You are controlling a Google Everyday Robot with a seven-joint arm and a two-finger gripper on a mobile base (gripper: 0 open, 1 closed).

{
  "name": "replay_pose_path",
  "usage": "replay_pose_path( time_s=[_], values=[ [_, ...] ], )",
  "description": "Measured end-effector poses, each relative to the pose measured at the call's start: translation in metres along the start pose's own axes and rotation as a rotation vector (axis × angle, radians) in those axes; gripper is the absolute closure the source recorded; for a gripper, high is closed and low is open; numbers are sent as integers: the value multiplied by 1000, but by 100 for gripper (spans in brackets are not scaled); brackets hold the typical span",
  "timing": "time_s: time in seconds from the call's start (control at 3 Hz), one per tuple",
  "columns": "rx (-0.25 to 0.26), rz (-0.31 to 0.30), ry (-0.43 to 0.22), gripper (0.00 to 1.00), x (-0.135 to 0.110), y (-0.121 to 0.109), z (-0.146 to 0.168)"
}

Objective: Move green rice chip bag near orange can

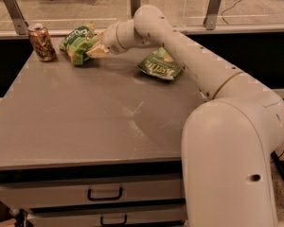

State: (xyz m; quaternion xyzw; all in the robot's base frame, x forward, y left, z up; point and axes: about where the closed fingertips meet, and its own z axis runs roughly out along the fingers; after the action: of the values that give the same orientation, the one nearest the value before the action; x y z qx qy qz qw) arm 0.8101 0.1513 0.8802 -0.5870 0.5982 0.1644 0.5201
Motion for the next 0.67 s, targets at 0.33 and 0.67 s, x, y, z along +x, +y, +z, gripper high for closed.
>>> replay_pose_path(
  time_s=[0.33, 0.67],
  values=[
    [-16, 17, -9, 36, -6, 7, 10],
    [-41, 30, -17, 12, -11, 18, 19]
  ],
)
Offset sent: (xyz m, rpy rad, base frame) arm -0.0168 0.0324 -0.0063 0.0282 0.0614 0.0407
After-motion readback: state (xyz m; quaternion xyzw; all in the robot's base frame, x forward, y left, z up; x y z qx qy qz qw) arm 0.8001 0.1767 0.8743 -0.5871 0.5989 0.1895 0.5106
